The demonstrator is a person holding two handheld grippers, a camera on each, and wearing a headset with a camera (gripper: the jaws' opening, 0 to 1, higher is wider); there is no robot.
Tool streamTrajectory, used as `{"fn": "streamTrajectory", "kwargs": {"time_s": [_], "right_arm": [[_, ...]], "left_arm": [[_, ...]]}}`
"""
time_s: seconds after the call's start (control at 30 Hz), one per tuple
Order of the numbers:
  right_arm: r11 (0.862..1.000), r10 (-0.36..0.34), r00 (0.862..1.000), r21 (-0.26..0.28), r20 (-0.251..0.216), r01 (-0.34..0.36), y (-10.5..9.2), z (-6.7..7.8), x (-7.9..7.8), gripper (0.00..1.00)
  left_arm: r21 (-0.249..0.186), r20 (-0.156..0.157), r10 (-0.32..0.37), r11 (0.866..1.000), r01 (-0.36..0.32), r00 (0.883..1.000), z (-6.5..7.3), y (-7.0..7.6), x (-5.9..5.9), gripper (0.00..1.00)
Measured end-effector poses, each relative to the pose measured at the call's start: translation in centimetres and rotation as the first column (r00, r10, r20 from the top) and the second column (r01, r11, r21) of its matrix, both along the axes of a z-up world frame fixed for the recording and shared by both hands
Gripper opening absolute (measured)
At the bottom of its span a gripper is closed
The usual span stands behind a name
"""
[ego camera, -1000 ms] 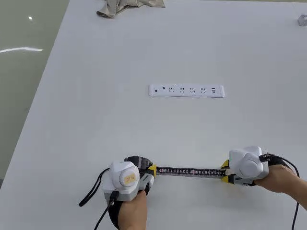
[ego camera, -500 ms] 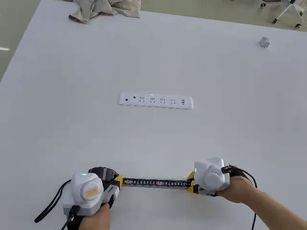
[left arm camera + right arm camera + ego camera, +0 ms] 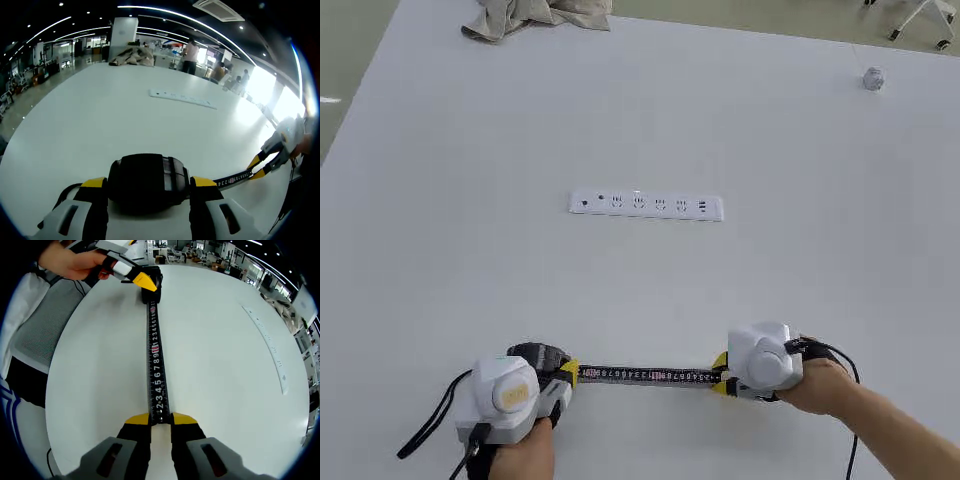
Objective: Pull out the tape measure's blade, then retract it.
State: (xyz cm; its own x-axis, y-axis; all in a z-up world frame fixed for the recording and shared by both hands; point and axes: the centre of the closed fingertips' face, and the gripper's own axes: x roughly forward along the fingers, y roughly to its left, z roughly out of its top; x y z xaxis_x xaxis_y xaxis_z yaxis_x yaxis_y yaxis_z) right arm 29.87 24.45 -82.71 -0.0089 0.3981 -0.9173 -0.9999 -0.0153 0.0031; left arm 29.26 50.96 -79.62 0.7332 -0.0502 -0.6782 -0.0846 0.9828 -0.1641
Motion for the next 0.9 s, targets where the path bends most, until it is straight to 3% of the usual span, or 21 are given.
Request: {"fn": "streamTrajectory", "kwargs": {"time_s": [0.47, 0.9], "right_arm": [[0.999, 0.033, 0.999, 0.002, 0.031, -0.033, 0.2, 0.1, -0.1, 0.13], [0.998, 0.05, 0.998, 0.023, 0.047, -0.051, 1.6, 0.3, -0.2, 0.13]], "left_arm": [[0.009, 0.011, -0.009, 1.0, 0.009, 1.0, -0.1, 0.0, 0.0, 0.61], [0.003, 0.011, -0.016, 1.0, 0.016, 1.0, -0.1, 0.0, 0.0, 0.61]]}}
